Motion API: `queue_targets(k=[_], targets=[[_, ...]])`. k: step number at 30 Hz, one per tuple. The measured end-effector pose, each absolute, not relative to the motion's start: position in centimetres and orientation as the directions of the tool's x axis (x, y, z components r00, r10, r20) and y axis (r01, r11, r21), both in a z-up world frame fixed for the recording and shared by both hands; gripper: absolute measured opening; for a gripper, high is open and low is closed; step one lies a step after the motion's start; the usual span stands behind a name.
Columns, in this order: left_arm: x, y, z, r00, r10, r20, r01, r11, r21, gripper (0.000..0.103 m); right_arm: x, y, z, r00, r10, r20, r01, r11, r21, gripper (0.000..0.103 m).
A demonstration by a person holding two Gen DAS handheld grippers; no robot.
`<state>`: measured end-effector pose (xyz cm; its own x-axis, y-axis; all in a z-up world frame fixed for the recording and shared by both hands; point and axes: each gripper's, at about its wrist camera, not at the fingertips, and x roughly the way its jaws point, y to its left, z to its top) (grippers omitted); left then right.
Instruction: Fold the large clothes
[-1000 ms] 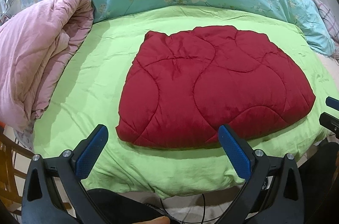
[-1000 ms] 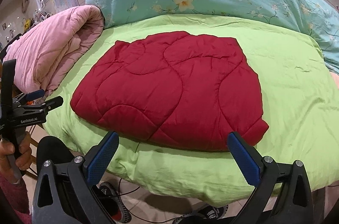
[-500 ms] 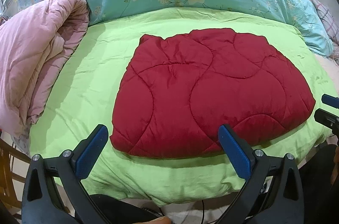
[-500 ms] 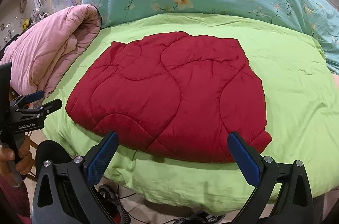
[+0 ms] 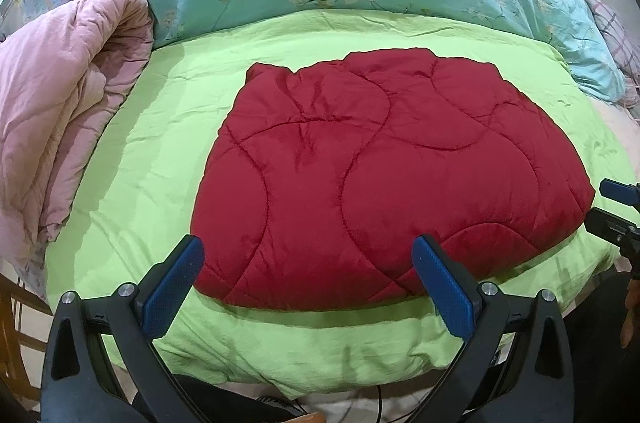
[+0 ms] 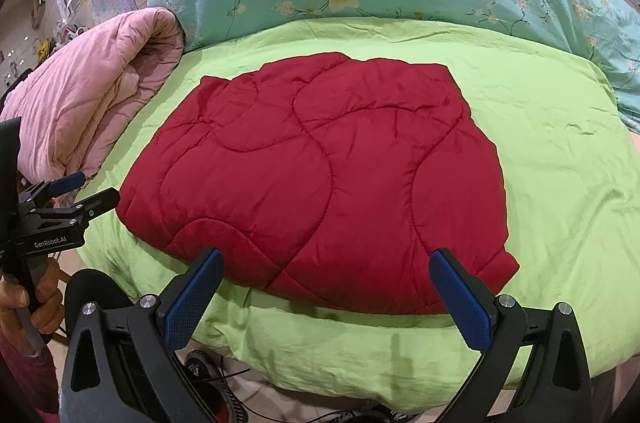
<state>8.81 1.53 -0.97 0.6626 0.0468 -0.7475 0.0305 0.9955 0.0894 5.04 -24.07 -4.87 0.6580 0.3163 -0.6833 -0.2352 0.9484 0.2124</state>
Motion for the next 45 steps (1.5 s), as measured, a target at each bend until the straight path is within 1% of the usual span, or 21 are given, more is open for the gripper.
queue_targets(k=[16,32,45], targets=[[9.7,1.1,-1.6,0.654,0.028,-0.756,0.043,0.996,0.074,0.103,5.9,-23.8,-5.9,0.641,0.315,-0.700,-0.229,0.949,0.217,0.103],[10.0,1.3,-1.3,0.657,0.005,-0.754,0.049,0.998,0.049,0.103,6.2,-23.5,-5.4,0.648,0.315,-0.694,-0.240,0.949,0.206,0.103],[10.1,0.8,-1.1,0.665,0.004,-0.747,0.054,0.997,0.053,0.103,6.2,-23.5,-5.2,0.652,0.304,-0.695,-0.240,0.952,0.191,0.103]])
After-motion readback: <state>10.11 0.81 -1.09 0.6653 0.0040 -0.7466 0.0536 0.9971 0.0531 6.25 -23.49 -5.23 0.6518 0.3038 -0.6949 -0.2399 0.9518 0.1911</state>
